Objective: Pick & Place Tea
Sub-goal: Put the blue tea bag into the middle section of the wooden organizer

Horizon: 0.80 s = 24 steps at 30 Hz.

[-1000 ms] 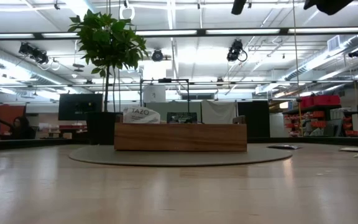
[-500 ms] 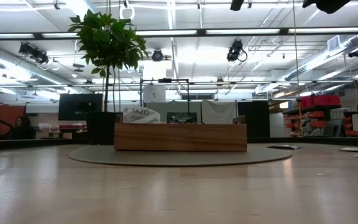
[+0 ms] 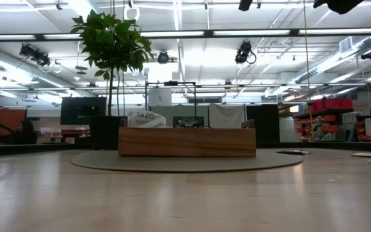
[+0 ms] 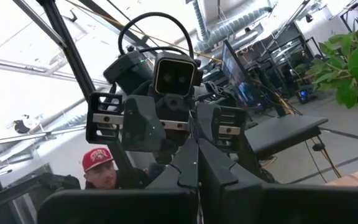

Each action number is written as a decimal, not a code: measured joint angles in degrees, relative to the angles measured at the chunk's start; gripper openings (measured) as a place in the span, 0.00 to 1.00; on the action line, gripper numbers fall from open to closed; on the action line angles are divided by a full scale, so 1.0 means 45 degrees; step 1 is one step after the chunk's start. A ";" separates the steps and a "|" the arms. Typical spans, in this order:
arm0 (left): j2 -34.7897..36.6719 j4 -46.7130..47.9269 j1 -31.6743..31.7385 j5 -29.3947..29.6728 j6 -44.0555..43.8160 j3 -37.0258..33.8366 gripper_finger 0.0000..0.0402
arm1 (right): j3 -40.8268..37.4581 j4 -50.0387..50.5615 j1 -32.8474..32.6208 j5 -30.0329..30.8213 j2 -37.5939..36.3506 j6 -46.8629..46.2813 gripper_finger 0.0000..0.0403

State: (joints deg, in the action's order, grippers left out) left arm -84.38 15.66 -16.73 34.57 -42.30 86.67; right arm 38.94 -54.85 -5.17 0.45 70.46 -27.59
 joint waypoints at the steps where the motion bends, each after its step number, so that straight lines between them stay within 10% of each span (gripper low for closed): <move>1: -0.0003 -0.0056 0.0057 -0.0149 0.0151 0.0000 0.42 | 0.0000 0.0000 0.0000 0.0000 0.0000 0.0000 0.00; 16: -0.0274 -0.0264 0.0193 -0.0289 0.1017 0.0000 0.03 | 0.0000 0.0049 0.0000 0.0024 0.0005 -0.0097 0.00; 24: -0.0274 0.0347 0.0169 -0.0263 0.1296 0.0000 0.01 | 0.0000 0.0353 0.0010 -0.0276 0.0005 -0.0494 0.02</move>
State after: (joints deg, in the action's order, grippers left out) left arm -85.61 17.22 -15.97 33.39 -36.47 86.67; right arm 38.94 -53.26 -5.13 -0.79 70.48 -29.82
